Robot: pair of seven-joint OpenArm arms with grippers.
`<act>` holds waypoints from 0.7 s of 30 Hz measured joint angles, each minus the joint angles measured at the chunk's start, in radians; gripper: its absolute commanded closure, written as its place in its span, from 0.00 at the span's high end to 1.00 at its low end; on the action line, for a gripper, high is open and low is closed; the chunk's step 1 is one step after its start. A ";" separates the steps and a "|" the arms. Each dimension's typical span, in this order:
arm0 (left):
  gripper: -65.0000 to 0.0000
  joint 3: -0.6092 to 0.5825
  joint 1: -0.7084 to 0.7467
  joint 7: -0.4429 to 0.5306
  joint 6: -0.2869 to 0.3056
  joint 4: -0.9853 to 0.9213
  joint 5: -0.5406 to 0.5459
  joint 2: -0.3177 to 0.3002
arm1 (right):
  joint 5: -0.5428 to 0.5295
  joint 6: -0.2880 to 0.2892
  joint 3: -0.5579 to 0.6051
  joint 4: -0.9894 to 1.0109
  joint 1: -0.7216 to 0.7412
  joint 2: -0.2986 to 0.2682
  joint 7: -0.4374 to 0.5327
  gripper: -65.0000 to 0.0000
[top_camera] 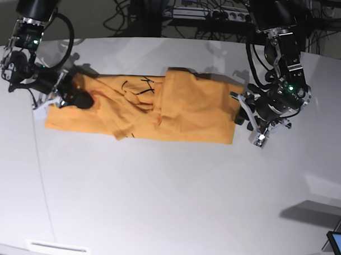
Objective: Fold the T-shirt properly
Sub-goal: 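Grasp the orange shirt's end with the right gripper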
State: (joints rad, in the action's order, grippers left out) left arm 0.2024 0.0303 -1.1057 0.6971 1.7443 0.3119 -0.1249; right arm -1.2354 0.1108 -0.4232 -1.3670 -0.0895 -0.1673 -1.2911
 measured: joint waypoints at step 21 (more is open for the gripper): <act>0.35 -0.141 0.018 0.003 0.000 -0.001 -0.008 0.002 | 0.045 -0.319 0.010 -0.213 -0.016 0.006 0.010 0.00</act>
State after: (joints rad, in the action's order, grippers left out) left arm 0.0612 0.0483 -1.1030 0.6968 1.7432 0.3038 -0.1230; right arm -1.1900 -0.2077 -0.4137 -1.5799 -0.1055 -0.1608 -1.2812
